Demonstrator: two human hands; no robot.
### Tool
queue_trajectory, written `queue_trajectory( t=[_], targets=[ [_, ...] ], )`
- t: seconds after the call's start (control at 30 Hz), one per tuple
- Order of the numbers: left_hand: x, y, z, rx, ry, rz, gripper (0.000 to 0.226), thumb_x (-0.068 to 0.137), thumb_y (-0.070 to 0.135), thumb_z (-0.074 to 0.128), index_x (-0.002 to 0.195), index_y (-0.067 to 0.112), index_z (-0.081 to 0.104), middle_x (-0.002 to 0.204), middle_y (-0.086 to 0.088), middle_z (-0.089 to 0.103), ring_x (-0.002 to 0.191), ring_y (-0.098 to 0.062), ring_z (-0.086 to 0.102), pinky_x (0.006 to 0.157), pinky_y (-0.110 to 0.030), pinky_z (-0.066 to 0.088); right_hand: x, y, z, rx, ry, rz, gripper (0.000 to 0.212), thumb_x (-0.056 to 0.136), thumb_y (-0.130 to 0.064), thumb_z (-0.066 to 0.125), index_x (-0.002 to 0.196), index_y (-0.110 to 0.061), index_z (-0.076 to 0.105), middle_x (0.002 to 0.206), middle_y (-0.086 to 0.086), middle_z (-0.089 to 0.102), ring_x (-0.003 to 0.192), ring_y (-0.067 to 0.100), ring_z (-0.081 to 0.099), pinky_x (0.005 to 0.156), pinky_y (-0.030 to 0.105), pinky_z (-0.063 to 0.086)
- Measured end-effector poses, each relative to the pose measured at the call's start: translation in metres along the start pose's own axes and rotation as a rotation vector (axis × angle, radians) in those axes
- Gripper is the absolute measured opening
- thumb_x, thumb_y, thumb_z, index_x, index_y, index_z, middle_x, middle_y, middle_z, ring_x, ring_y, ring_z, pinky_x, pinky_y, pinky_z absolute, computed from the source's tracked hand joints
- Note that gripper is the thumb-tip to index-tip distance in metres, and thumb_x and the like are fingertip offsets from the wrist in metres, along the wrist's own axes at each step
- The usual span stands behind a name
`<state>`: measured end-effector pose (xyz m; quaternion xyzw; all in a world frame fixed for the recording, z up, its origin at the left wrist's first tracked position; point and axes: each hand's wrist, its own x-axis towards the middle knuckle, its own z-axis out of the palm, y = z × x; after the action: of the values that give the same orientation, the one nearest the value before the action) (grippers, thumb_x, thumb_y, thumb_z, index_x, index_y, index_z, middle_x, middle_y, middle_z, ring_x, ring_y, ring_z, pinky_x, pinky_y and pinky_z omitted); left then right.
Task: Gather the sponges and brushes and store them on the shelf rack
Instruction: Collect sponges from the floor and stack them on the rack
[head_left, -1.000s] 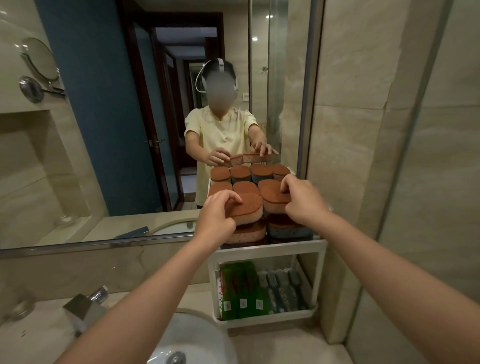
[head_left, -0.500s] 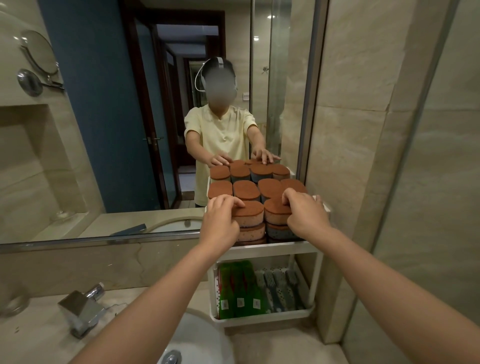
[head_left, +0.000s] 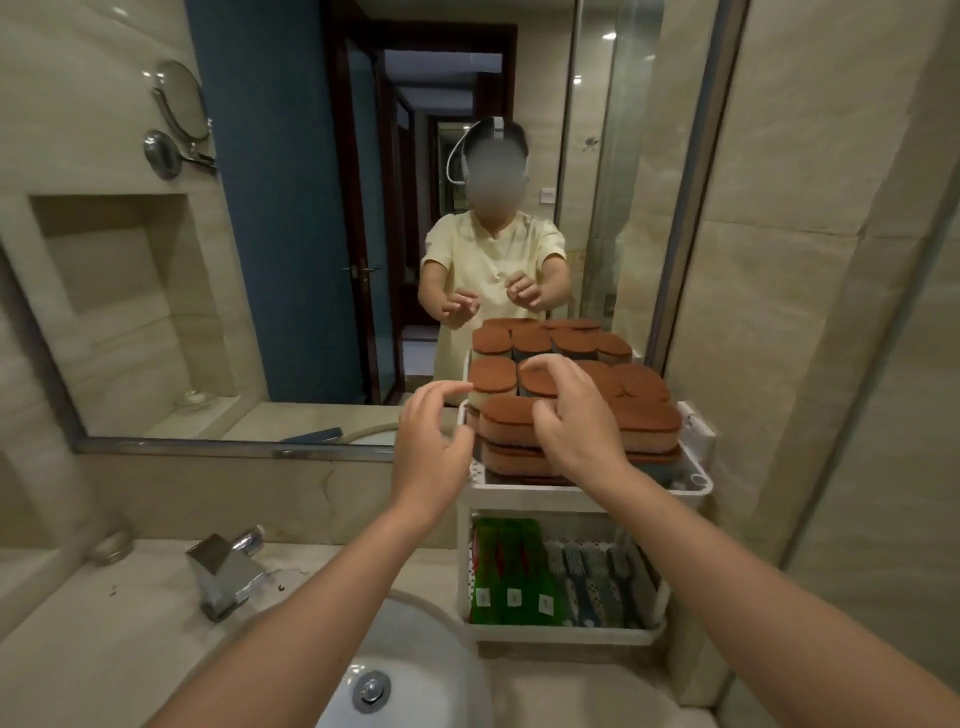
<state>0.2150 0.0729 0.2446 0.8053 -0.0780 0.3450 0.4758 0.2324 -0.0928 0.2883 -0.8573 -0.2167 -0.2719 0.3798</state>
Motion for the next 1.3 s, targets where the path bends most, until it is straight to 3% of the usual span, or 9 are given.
queue_trajectory(
  t=[0.1, 0.27, 0.37, 0.5, 0.7, 0.9, 1.03, 1.17, 1.3],
  targets=[
    [-0.018, -0.015, -0.036, -0.040, 0.112, -0.095, 0.057, 0.084, 0.006, 0.053, 0.103, 0.060, 0.049, 0.115, 0.031, 0.051, 0.112, 0.010, 0.047, 0.087, 0.000, 0.038, -0.002, -0.031, 0.037, 0.135, -0.066, -0.061, 0.039, 0.084, -0.011, 0.047, 0.117, -0.030, 0.053, 0.117, -0.016, 0.052, 0.107, 0.002, 0.050, 0.085, 0.025, 0.044],
    [-0.053, -0.043, -0.112, -0.031, 0.358, -0.237, 0.055, 0.078, -0.007, 0.047, 0.104, 0.041, 0.055, 0.113, 0.009, 0.058, 0.109, -0.002, 0.055, 0.096, -0.022, 0.044, -0.018, -0.082, 0.120, 0.255, -0.266, -0.149, 0.045, 0.079, -0.008, 0.051, 0.120, -0.026, 0.055, 0.123, -0.008, 0.057, 0.113, 0.011, 0.053, 0.094, 0.034, 0.046],
    [-0.083, -0.063, -0.165, 0.003, 0.458, -0.366, 0.050, 0.081, -0.005, 0.048, 0.105, 0.038, 0.056, 0.116, 0.005, 0.059, 0.107, -0.010, 0.057, 0.091, -0.030, 0.049, -0.038, -0.116, 0.172, 0.305, -0.399, -0.153, 0.048, 0.079, -0.011, 0.052, 0.123, -0.028, 0.053, 0.125, -0.008, 0.056, 0.116, 0.011, 0.051, 0.091, 0.028, 0.042],
    [-0.131, -0.079, -0.230, 0.057, 0.615, -0.475, 0.045, 0.084, -0.004, 0.048, 0.105, 0.036, 0.054, 0.114, 0.005, 0.061, 0.102, -0.013, 0.060, 0.078, -0.011, 0.045, -0.075, -0.165, 0.237, 0.368, -0.677, -0.168, 0.052, 0.081, -0.018, 0.053, 0.133, -0.026, 0.047, 0.133, -0.004, 0.051, 0.121, 0.013, 0.049, 0.100, 0.034, 0.043],
    [-0.231, -0.082, -0.319, 0.161, 0.861, -0.631, 0.041, 0.087, -0.001, 0.047, 0.110, 0.032, 0.055, 0.111, 0.013, 0.060, 0.096, -0.007, 0.059, 0.078, -0.012, 0.045, -0.160, -0.254, 0.311, 0.442, -0.978, -0.302, 0.052, 0.082, -0.016, 0.055, 0.133, -0.021, 0.047, 0.131, -0.003, 0.053, 0.111, 0.012, 0.054, 0.090, 0.030, 0.044],
    [-0.342, -0.073, -0.396, 0.233, 1.099, -0.759, 0.037, 0.088, -0.002, 0.050, 0.106, 0.030, 0.056, 0.107, 0.010, 0.062, 0.088, -0.001, 0.060, 0.073, -0.006, 0.044, -0.259, -0.344, 0.349, 0.480, -1.248, -0.450, 0.050, 0.086, -0.016, 0.054, 0.135, -0.019, 0.045, 0.132, 0.004, 0.052, 0.112, 0.016, 0.054, 0.092, 0.029, 0.044],
    [-0.414, -0.059, -0.439, 0.283, 1.214, -0.822, 0.037, 0.087, -0.006, 0.049, 0.111, 0.021, 0.057, 0.107, 0.002, 0.060, 0.088, -0.011, 0.060, 0.075, -0.008, 0.045, -0.328, -0.401, 0.358, 0.489, -1.384, -0.530, 0.052, 0.086, -0.015, 0.054, 0.137, -0.017, 0.045, 0.138, 0.006, 0.051, 0.123, 0.019, 0.051, 0.104, 0.033, 0.041],
    [-0.485, -0.043, -0.472, 0.309, 1.300, -0.895, 0.038, 0.087, -0.007, 0.049, 0.113, 0.019, 0.056, 0.109, 0.001, 0.060, 0.090, -0.012, 0.060, 0.078, -0.010, 0.046, -0.396, -0.447, 0.365, 0.482, -1.490, -0.593, 0.052, 0.088, -0.010, 0.053, 0.139, -0.013, 0.044, 0.132, 0.008, 0.053, 0.120, 0.015, 0.053, 0.098, 0.021, 0.038],
    [-0.556, -0.024, -0.496, 0.347, 1.407, -0.965, 0.038, 0.087, -0.006, 0.050, 0.116, 0.017, 0.056, 0.111, 0.000, 0.060, 0.092, -0.012, 0.060, 0.080, -0.011, 0.045, -0.459, -0.490, 0.367, 0.475, -1.606, -0.648, 0.051, 0.090, -0.011, 0.053, 0.139, -0.017, 0.043, 0.135, 0.005, 0.051, 0.118, 0.015, 0.053, 0.103, 0.029, 0.041]
  ],
)
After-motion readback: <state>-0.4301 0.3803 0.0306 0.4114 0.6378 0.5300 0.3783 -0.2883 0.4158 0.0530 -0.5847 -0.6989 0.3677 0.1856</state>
